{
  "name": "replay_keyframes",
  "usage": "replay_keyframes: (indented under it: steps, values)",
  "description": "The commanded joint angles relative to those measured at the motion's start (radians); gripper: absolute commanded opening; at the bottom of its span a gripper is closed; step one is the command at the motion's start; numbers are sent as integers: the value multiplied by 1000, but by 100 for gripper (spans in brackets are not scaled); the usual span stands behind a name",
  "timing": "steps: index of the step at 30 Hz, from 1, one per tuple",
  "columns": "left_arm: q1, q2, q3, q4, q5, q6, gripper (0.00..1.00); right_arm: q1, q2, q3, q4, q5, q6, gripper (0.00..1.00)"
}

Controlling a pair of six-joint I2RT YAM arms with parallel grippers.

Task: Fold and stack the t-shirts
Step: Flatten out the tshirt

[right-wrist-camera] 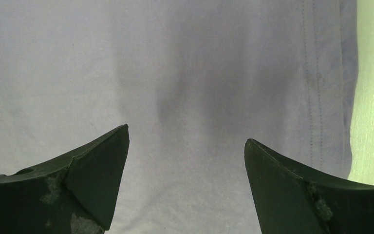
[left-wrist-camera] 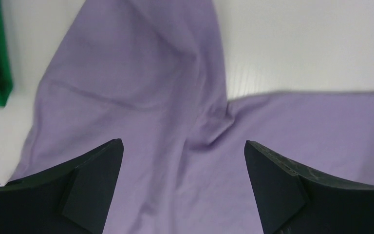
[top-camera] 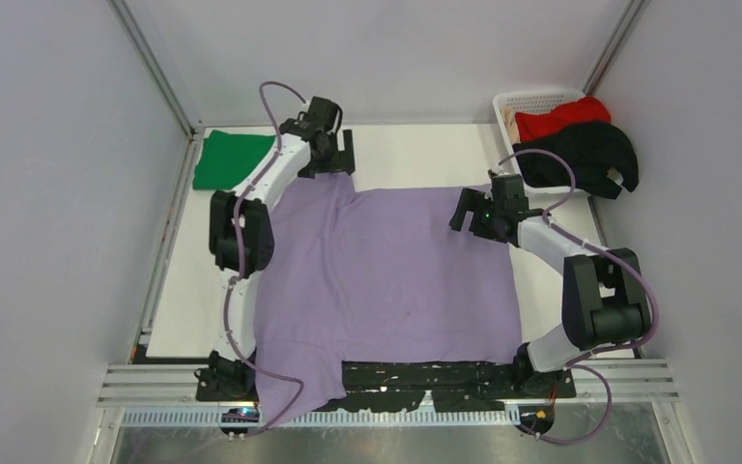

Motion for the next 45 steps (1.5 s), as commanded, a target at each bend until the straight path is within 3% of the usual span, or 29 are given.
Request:
replay_keyframes:
  steps: [1, 6, 11, 21, 26, 31, 40, 45]
  values:
    - [12, -285, -258, -18, -93, 88, 100, -4, -60, 17, -21, 15, 12, 95]
    - [13, -487, -667, 184, 49, 3, 100, -4, -85, -19, -55, 17, 24, 95]
    - [33, -504, -827, 272, 115, -94, 99, -4, -51, -28, -74, 11, 35, 95]
    - [163, -308, -716, 199, 199, -314, 100, -35, 122, 84, -45, -16, 79, 95]
    - [184, -197, -548, 120, 221, -399, 100, -66, 238, 199, -66, -50, 100, 96]
    - [194, -105, -398, 26, 231, -442, 100, -89, 299, 285, -108, 9, 133, 96]
    - [162, -230, -614, 8, 291, -318, 100, -53, 240, 323, -140, 75, 47, 97]
    - [118, -322, -805, 53, 331, -300, 100, -35, 230, 226, -167, 56, 65, 96]
